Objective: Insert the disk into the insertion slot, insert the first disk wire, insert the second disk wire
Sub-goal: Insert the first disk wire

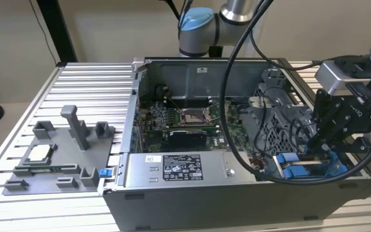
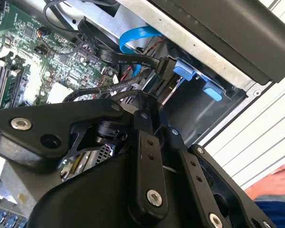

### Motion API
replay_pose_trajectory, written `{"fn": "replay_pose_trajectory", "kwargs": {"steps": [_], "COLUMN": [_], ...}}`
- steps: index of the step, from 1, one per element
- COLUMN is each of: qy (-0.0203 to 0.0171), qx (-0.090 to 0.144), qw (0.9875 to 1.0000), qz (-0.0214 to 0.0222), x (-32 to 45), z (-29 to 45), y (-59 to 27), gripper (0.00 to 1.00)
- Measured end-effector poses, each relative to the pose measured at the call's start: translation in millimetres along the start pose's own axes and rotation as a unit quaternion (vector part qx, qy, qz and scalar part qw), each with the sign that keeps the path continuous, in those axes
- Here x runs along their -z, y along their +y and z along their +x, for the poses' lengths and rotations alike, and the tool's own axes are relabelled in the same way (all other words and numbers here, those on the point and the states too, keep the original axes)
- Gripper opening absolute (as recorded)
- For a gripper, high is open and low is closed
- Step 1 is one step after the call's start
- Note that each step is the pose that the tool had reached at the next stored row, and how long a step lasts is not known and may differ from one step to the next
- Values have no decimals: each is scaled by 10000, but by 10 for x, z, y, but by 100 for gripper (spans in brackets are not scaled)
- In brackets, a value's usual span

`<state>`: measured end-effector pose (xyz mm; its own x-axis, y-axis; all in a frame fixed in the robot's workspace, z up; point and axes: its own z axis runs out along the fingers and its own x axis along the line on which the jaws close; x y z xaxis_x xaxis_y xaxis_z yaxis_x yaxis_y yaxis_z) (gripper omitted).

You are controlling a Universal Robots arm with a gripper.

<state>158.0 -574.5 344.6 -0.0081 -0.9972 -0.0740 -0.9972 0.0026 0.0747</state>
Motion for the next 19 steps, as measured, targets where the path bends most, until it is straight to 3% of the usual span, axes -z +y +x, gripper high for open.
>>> {"fn": "replay_pose_trajectory", "kwargs": {"steps": [9, 11, 14, 15, 16, 19], "qy": [-10, -21, -25, -26, -26, -24], "qx": [1, 6, 21, 23, 25, 25], "qw": [10000, 10000, 9997, 9996, 9995, 9995], "qz": [5, 57, 246, 282, 303, 308], "x": [-10, -3, -1, -2, -2, -2], "z": [1, 0, 0, 1, 1, 7], "y": [-46, -43, -36, -36, -32, -16], "gripper": [0, 0, 0, 0, 0, 0]}}
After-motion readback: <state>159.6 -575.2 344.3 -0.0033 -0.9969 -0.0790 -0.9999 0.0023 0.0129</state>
